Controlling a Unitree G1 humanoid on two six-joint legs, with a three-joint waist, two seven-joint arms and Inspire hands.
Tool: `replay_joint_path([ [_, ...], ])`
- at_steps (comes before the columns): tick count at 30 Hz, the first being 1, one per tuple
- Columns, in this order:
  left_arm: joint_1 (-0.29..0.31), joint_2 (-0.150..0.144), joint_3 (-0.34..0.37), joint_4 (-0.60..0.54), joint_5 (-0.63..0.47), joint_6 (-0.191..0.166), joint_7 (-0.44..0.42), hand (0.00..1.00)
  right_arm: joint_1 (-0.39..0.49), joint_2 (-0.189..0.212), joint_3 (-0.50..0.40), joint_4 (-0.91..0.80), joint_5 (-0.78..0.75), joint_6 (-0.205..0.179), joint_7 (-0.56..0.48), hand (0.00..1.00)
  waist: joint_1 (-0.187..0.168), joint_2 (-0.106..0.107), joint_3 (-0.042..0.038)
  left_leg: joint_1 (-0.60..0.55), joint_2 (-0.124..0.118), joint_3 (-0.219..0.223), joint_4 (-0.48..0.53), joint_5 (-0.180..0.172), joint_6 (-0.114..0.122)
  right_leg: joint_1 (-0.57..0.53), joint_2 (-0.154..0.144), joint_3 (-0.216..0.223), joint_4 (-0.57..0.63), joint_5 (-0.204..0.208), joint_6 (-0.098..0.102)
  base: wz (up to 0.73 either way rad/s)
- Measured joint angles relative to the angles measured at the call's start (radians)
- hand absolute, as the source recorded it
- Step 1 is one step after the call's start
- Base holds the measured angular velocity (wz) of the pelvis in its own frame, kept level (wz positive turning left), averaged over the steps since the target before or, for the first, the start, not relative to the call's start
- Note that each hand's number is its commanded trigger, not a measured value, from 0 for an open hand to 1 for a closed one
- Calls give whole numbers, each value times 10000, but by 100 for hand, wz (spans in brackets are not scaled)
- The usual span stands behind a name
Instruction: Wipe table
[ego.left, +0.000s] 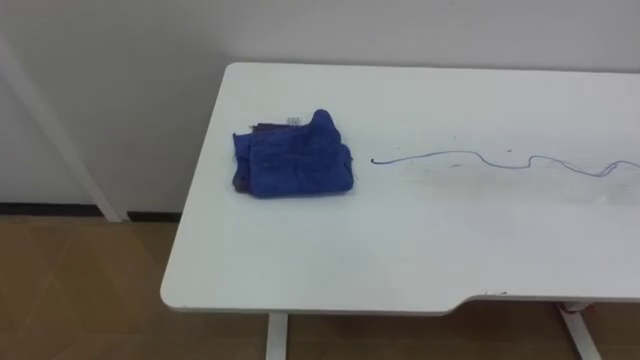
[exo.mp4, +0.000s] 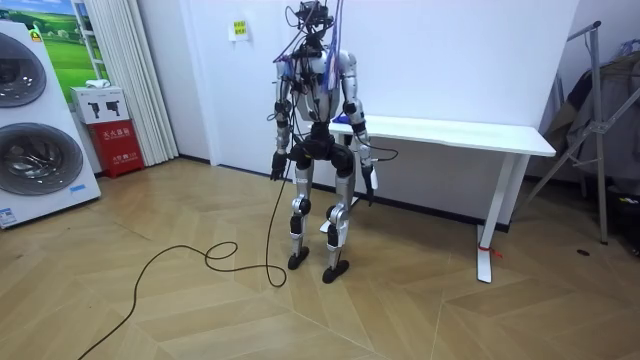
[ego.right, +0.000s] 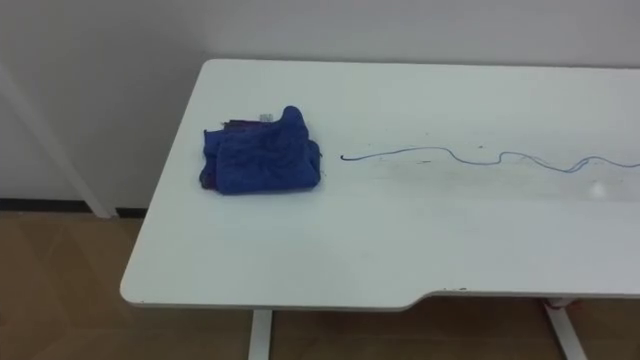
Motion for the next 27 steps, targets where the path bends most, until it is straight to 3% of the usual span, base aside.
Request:
replay_joint_path([
  [4, 101, 8, 51, -106, 0, 24, -13, 0, 86, 6, -316, 273, 1284, 0, -200, 0, -38, -15, -3, 22, -1, -10, -25, -4, 6, 21, 2, -24, -29, 1, 1, 0],
  [10, 249, 106, 1541, -152, -1, 115, -67, 0, 12, -278, -2984, 1006, 3319, -46, -664, 0, -514, -173, -4, 14, -7, -100, -30, -3, 6, 41, 3, -79, -67, -1, -1, 1],
  [13, 289, 373, 2176, -317, 1, 91, -57, 0, 15, -903, -4409, 1094, 4406, -22, -964, 0, -713, -377, -31, 16, -18, -112, -33, -3, 6, 23, -5, -39, -62, -2, 1, -4],
  [17, 390, 732, 2764, -433, 1, -16, 73, 0, -382, -2224, -5643, 1045, 4635, -23, -1502, 0, -927, -647, 8, 11, -7, 80, -3, -3, 7, -55, 17, 161, -44, 0, 4, -10],
  [20, 381, 956, 2701, -743, 0, -148, 149, 0, -655, -2785, -5908, -47, 4519, -42, -2178, 0, -962, -976, 34, -80, 22, 134, 10, -3, 7, -218, 38, 190, 16, -5, -8, -8],
  [23, 257, 978, 2625, -672, -6, -246, 161, 0, -1344, -3090, -5912, -1493, 3776, -269, -2923, 0, -1002, -1051, 6, -201, 56, 236, 10, -1, 10, -385, 65, 202, 12, 128, -23, -10],
  [27, 239, 902, 2098, -845, -11, -314, 218, 0, -1889, -3115, -5839, -4585, 2855, -369, -3721, 0, -951, -1041, -23, -241, 47, 245, 10, 0, 13, -450, 70, 253, 19, 155, -16, -2],
])
